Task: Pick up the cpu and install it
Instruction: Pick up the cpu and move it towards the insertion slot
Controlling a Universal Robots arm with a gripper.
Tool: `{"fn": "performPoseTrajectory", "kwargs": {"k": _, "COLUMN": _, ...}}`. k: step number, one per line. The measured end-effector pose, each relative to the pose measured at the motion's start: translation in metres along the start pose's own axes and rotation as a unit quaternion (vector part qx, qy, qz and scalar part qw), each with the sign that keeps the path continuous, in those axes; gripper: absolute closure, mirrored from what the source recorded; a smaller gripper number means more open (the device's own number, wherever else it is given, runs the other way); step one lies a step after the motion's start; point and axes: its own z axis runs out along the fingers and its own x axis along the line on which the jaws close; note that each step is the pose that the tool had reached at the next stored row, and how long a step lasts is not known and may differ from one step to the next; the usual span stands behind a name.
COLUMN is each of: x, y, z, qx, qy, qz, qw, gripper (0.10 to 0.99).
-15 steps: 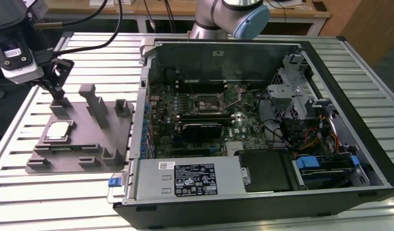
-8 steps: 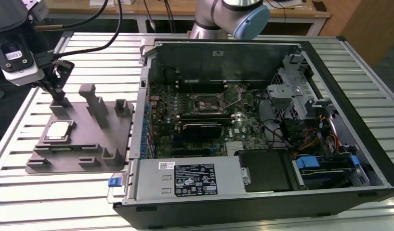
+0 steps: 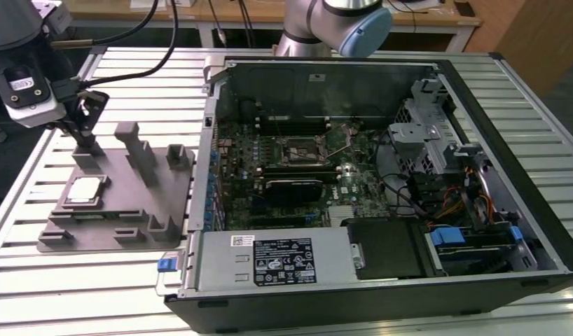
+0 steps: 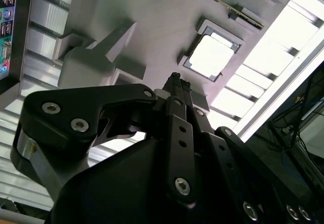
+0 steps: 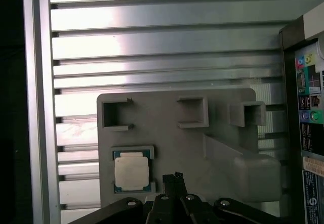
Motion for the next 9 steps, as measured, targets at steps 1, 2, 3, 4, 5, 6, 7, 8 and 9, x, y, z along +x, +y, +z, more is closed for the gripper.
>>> {"fn": "performPoseTrajectory", "kwargs": {"k": 1, "x": 0.0001, "y": 0.0000, "z": 0.0006, "qx": 0.0000, "qy": 0.0000, "qz": 0.000, "qw": 1.0000, "gripper": 0.980}}
{"fn": "performPoseTrajectory", "kwargs": {"k": 2, "x": 0.0001, "y": 0.0000, "z": 0.0012, "qx": 0.0000, "qy": 0.0000, "qz": 0.000, "qw": 1.0000, "gripper": 0.980}}
{"fn": "performPoseTrajectory", "kwargs": {"k": 3, "x": 0.0002, "y": -0.0001, "z": 0.0017, "qx": 0.0000, "qy": 0.0000, "qz": 0.000, "qw": 1.0000, "gripper": 0.980}}
{"fn": "performPoseTrajectory", "kwargs": {"k": 4, "x": 0.0003, "y": -0.0001, "z": 0.0022, "qx": 0.0000, "qy": 0.0000, "qz": 0.000, "qw": 1.0000, "gripper": 0.980}}
{"fn": "performPoseTrajectory", "kwargs": {"k": 5, "x": 0.0004, "y": -0.0001, "z": 0.0028, "qx": 0.0000, "qy": 0.0000, "qz": 0.000, "qw": 1.0000, "gripper": 0.980}}
{"fn": "performPoseTrajectory", "kwargs": {"k": 6, "x": 0.0005, "y": -0.0002, "z": 0.0033, "qx": 0.0000, "qy": 0.0000, "qz": 0.000, "qw": 1.0000, "gripper": 0.980}}
{"fn": "performPoseTrajectory", "kwargs": {"k": 7, "x": 0.0005, "y": -0.0002, "z": 0.0038, "qx": 0.0001, "qy": 0.0001, "qz": 0.000, "qw": 1.0000, "gripper": 0.980}}
{"fn": "performPoseTrajectory", "kwargs": {"k": 8, "x": 0.0006, "y": -0.0002, "z": 0.0043, "qx": 0.0000, "qy": 0.0000, "qz": 0.000, "qw": 1.0000, "gripper": 0.980}}
{"fn": "performPoseTrajectory", "kwargs": {"k": 9, "x": 0.0007, "y": -0.0002, "z": 0.0048, "qx": 0.0000, "qy": 0.0000, "qz": 0.000, "qw": 1.0000, "gripper": 0.980}}
